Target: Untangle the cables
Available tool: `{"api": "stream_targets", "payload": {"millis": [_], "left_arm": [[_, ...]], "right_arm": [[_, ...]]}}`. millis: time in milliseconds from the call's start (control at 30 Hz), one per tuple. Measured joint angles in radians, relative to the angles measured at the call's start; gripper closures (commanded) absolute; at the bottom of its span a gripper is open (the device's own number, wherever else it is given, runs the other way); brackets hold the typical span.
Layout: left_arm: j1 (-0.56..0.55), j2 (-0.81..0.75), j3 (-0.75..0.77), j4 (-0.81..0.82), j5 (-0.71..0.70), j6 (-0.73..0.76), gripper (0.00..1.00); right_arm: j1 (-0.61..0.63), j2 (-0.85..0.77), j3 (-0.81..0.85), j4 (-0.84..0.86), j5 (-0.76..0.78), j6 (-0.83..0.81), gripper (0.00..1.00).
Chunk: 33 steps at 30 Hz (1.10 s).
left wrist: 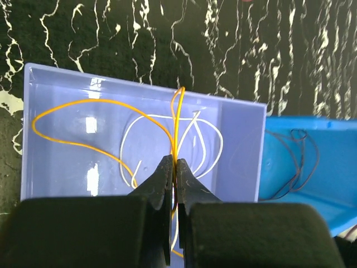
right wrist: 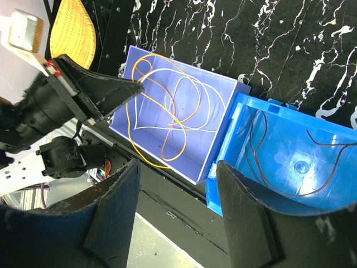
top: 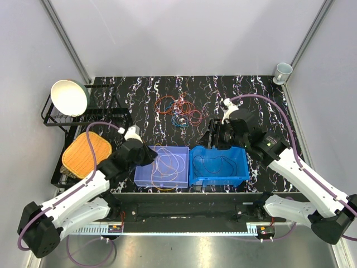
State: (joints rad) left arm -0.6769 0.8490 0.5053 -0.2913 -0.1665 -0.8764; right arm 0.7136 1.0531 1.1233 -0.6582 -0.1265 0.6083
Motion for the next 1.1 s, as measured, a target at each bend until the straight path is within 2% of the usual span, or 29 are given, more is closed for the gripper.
{"api": "stream_targets", "payload": {"millis": [333,800,1000,1100], "left_arm": [[0.032,0.011,0.192,-0.051,-0.032,-0.056,1.00],[0.157,0.036,0.196,-0.065,0.067,-0.117,1.00],[0.167,0.037,0.184,-0.014,0.122,-0.115,1.00],[0.167,0.009,0.111,0.059,0.158,-0.124,1.00]], "right_arm": [[0.000,0.000,-0.012,0.003,-0.002,0.000,0.37],[0.000,-0.001,-0.026,0.010,-0.016,0.003,0.37],[0.000,-0.001,-0.032,0.011,-0.016,0.003,0.37],[0.000,-0.003,-0.035,0.012,-0.016,0.003,0.37]]}}
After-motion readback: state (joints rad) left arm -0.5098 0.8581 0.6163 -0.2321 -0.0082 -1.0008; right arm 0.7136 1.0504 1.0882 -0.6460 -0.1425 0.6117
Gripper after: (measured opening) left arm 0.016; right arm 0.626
